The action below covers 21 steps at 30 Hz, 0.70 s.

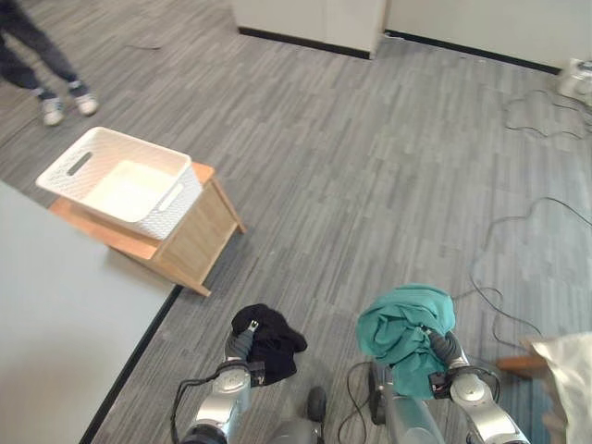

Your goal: Tidy up the quilt and then pick up the clothes from the bed and put them into the laundry hamper.

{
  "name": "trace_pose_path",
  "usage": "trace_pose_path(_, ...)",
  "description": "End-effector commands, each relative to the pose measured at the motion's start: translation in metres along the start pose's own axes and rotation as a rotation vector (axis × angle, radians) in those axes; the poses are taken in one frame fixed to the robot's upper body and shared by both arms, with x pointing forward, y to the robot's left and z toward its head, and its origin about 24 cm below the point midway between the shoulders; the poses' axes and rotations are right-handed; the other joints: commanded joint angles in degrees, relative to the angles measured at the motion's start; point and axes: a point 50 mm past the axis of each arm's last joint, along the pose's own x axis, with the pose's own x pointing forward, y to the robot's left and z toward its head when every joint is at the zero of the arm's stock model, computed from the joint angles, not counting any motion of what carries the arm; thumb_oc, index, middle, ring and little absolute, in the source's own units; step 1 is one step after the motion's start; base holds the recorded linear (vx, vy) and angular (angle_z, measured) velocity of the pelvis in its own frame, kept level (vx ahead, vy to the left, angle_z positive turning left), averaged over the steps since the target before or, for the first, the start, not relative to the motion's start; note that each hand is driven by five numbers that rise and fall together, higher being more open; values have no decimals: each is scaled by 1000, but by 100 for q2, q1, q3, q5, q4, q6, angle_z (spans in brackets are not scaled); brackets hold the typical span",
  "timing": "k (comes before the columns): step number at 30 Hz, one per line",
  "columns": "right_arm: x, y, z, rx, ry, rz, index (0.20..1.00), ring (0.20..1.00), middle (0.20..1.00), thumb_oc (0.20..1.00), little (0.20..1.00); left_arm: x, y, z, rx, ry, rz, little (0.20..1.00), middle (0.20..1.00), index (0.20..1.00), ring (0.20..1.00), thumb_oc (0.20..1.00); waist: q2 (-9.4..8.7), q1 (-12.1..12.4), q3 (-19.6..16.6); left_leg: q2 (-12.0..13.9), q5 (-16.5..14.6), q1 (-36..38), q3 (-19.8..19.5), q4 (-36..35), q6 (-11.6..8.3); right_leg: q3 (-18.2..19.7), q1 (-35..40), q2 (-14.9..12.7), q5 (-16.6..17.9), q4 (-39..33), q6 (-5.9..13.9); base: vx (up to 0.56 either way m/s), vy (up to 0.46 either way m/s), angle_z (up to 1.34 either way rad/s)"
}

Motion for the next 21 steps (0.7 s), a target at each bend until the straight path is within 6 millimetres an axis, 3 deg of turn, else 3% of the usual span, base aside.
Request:
trace_pose_path(1, 3, -23, 20, 43, -108, -102, 200, 200, 200, 200, 200, -8, 3, 4, 54, -76, 4, 200, 200, 200, 200, 200, -39, -191, 60, 95, -451, 320, 92, -50, -445, 130, 263, -161, 1319, -900, 228, 629, -87, 105)
trace_pose_path(2, 0, -21, 15, 41, -89, -97, 200, 200, 200, 200, 200, -7, -1, 5, 57, -80, -7, 200, 200, 200, 200, 200, 15, -360, 8, 130, -701, 659, -157, -50, -488, 417, -1, -200, 1509, -1051, 340, 430, -55, 101)
trace_pose_path(3, 0, -21, 14, 40, -89, -98, 200, 200, 200, 200, 200, -8, -2, 4, 57, -79, -7, 200, 200, 200, 200, 200, 46, -363, 16, 161, -723, 681, -160, -50, -488, 399, 25, -175, 1496, -1053, 339, 710, -151, 131)
trace_pose_path(4, 0, -18, 11, 28, -74, -79, 200, 200, 200, 200, 200, -6, -3, 7, 50, -88, -14, 200, 200, 200, 200, 200, 33, -407, -65, 175, -967, 957, -322, -50, -489, 450, 88, -229, 1602, -972, 314, 318, -89, 94)
trace_pose_path(7, 1, -16, 8, 6, -62, -56, 200, 200, 200, 200, 200, -7, -3, 4, 44, -81, -15, 200, 200, 200, 200, 200, 92, -441, -197, 241, -1102, 1166, -449, 263, -527, 390, 269, -197, 1653, -769, 213, 490, -166, 72)
trace_pose_path(9, 2, -15, 8, -18, -63, -27, 200, 200, 200, 200, 200, -8, -1, 3, 21, -80, -9, 200, 200, 200, 200, 200, 195, -394, -271, 317, -690, 978, -315, 1350, -735, 235, 594, -134, 1555, -706, 75, 475, -213, 89)
trace_pose_path(10, 3, -15, 10, -30, -72, -15, 200, 200, 200, 200, 200, -9, -1, 4, 1, -86, -7, 200, 200, 200, 200, 200, 177, -323, -230, 326, -202, 571, -213, 2339, -881, 142, 887, -128, 1439, -756, -69, 336, -212, 58)
trace_pose_path(11, 3, -18, 10, -34, -74, -20, 200, 200, 200, 200, 200, -10, 0, 4, -15, -90, -7, 200, 200, 200, 200, 200, 128, -207, -144, 326, 218, 109, -132, 3184, -940, 56, 1158, -122, 1300, -809, -212, 282, -279, 18)
trace_pose_path(12, 4, -22, 13, -37, -83, -30, 200, 200, 200, 200, 200, -10, 1, 6, -24, -98, -8, 200, 200, 200, 200, 200, -71, -114, -60, 155, 482, -511, -102, 4210, -938, 27, 1331, -231, 1243, -848, -346, 274, -299, 12)
trace_pose_path(13, 6, -26, 17, -44, -94, -42, 200, 200, 200, 200, 200, -10, 4, 9, -34, -109, -1, 200, 200, 200, 200, 200, -182, 4, 5, 131, 354, -911, 108, 4591, -884, 30, 1554, -239, 1131, -954, -425, 342, -290, -16)
trace_pose_path(15, 7, -30, 18, -47, -96, -61, 200, 200, 200, 200, 200, -9, 2, 10, -52, -101, -2, 200, 200, 200, 200, 200, -288, 189, 42, 163, 145, -1448, 452, 4441, -813, 61, 1927, -282, 902, -1116, -417, 437, -142, -25)
trace_pose_path(18, 4, -33, 11, -61, -73, -72, 200, 200, 200, 200, 200, -10, -1, 4, -61, -77, -10, 200, 200, 200, 200, 200, -197, 422, -47, -48, 15, -1659, 547, 2788, -694, 216, 2275, -165, 657, -1219, -332, 576, 59, -33)
trace_pose_path(19, 3, -35, 5, -77, -51, -77, 200, 200, 200, 200, 200, -12, -2, 1, -61, -66, -15, 200, 200, 200, 200, 200, -40, 558, -151, -77, 252, -1587, 473, 1360, -695, 296, 2559, -38, 449, -1270, -275, 709, 175, -60)
trace_pose_path(20, 3, -37, 2, -94, -39, -82, 200, 200, 200, 200, 200, -13, -3, -1, -61, -62, -19, 200, 200, 200, 200, 200, 9, 600, -162, 16, 503, -1649, 533, 1046, -726, 299, 2774, -6, 309, -1300, -260, 693, 182, -44)
trace_pose_path(21, 3, -35, 0, -102, -33, -75, 200, 200, 200, 200, 200, -13, -3, -2, -64, -60, -22, 200, 200, 200, 200, 200, 44, 620, -205, 88, 561, -1683, 574, 907, -719, 323, 2898, 40, 179, -1258, -264, 456, 114, -35)
